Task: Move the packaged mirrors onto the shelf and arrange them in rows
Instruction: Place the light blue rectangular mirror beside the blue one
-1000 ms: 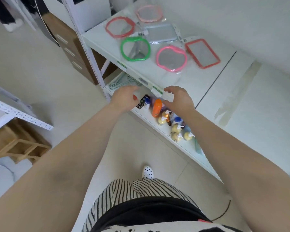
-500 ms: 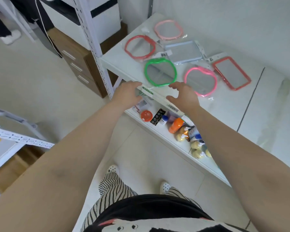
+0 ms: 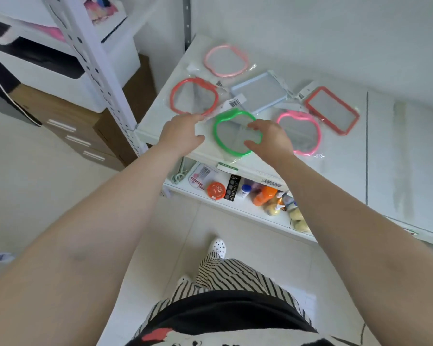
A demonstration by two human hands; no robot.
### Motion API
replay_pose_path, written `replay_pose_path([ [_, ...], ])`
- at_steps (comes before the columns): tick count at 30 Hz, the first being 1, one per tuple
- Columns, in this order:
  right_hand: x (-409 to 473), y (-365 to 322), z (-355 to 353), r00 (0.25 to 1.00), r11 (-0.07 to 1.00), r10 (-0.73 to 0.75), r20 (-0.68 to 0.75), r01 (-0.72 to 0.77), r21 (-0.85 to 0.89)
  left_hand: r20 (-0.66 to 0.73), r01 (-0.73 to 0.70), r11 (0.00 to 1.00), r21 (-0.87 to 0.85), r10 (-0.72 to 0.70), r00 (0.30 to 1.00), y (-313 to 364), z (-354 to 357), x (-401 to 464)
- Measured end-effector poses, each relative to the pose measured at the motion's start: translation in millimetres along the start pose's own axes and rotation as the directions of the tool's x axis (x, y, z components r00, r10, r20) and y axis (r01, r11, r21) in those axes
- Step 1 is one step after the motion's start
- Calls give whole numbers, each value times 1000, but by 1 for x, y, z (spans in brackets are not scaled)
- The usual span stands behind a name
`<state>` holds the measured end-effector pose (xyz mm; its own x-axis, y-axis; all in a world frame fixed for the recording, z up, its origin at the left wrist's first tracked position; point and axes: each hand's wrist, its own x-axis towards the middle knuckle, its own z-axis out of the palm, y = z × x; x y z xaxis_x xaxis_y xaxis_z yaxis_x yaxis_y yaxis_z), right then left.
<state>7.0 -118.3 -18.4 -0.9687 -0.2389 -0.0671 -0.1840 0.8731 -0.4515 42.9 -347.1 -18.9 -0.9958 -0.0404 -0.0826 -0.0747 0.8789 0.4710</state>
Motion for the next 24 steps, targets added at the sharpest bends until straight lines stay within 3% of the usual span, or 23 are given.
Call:
replay_pose_path([
  [13,102,17,-11,990,989,137,-37,-135,61,7,-96,995,-18,96,995,15,-12,125],
  [19,117,30,-6,944,937,327,-32,-319,144,126,-142,989,-32,145,981,31,4,178],
  [24,135,30,13,862,846,507,0,-497,194,303,-217,974,58,190,934,39,22,227],
])
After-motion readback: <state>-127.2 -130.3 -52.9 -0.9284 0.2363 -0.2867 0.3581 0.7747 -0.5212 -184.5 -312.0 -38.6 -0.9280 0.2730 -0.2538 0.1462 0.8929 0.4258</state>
